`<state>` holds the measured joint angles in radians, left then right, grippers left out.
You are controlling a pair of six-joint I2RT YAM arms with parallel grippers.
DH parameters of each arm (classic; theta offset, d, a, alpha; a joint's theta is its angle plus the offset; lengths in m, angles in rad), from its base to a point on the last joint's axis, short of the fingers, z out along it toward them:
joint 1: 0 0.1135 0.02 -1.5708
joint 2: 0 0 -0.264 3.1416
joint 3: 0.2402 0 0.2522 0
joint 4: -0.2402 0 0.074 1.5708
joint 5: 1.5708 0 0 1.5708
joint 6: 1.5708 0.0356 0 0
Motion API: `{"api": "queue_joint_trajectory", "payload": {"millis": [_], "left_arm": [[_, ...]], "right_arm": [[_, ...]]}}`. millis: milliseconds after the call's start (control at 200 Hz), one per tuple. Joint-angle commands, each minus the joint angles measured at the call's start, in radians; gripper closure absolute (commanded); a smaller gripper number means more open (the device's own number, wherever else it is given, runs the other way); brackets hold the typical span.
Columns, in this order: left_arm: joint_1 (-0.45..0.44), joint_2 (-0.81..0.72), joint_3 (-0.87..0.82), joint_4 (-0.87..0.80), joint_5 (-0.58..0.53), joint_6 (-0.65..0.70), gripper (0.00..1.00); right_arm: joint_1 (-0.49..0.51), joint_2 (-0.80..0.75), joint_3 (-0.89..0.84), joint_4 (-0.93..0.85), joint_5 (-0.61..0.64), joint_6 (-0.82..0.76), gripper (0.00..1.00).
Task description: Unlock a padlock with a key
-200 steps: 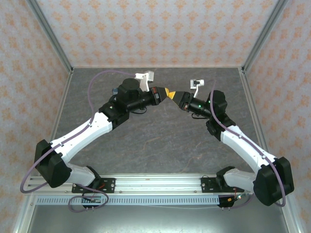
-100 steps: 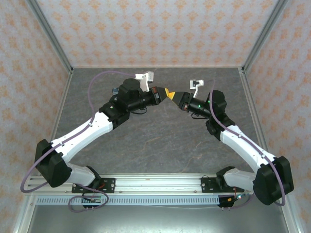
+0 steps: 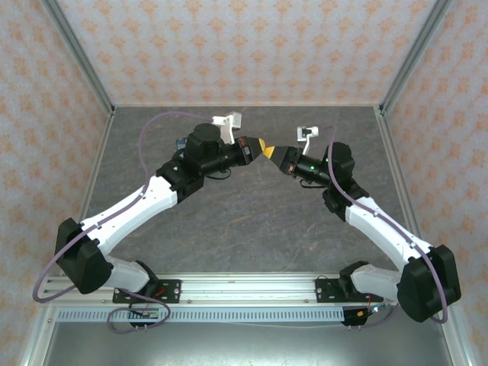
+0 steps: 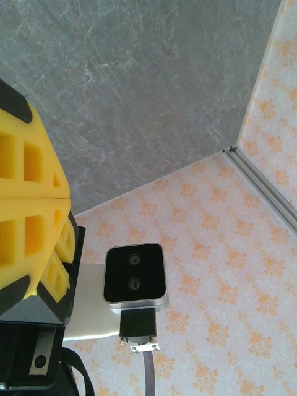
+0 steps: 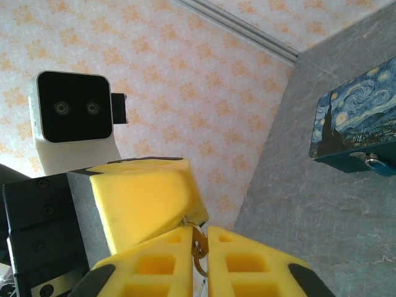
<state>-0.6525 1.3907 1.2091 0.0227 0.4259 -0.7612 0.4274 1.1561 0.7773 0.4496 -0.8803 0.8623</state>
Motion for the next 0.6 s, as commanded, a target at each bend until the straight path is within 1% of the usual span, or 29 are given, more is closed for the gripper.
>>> {"api": "queue_joint_trajectory", "payload": {"millis": [0, 120, 155, 200, 240, 310, 390, 495, 596], "left_arm": [[-0.001, 0.009, 0.004, 0.024, 0.006, -0.007, 1.0], [-0.001, 0.016, 0.008, 0.018, 0.009, -0.004, 1.0], [-0.001, 0.019, 0.012, 0.009, 0.008, 0.0, 1.0], [0.0, 0.022, 0.016, -0.001, 0.007, 0.008, 0.95], [-0.001, 0.026, 0.021, -0.008, 0.009, 0.016, 0.88], [0.003, 0.027, 0.034, -0.037, -0.001, 0.031, 0.64], [0.022, 0.026, 0.051, -0.102, -0.03, 0.051, 0.47], [0.078, 0.03, 0.059, -0.171, -0.057, 0.068, 0.3], [0.149, 0.06, 0.086, -0.26, -0.093, 0.095, 0.2]], "right_arm": [[0.007, 0.005, 0.007, 0.029, -0.024, -0.006, 0.92], [0.007, 0.001, 0.005, 0.026, -0.026, -0.008, 1.0], [0.008, -0.002, 0.005, 0.018, -0.025, -0.013, 1.0], [0.008, -0.007, 0.005, 0.0, -0.017, -0.024, 1.0], [0.007, -0.014, 0.005, -0.02, -0.009, -0.038, 1.0], [0.007, -0.028, 0.008, -0.08, 0.018, -0.073, 1.0], [0.007, -0.053, 0.021, -0.205, 0.075, -0.138, 1.0], [0.008, -0.08, 0.042, -0.387, 0.17, -0.23, 1.0], [0.007, -0.106, 0.049, -0.52, 0.272, -0.285, 1.0]]}}
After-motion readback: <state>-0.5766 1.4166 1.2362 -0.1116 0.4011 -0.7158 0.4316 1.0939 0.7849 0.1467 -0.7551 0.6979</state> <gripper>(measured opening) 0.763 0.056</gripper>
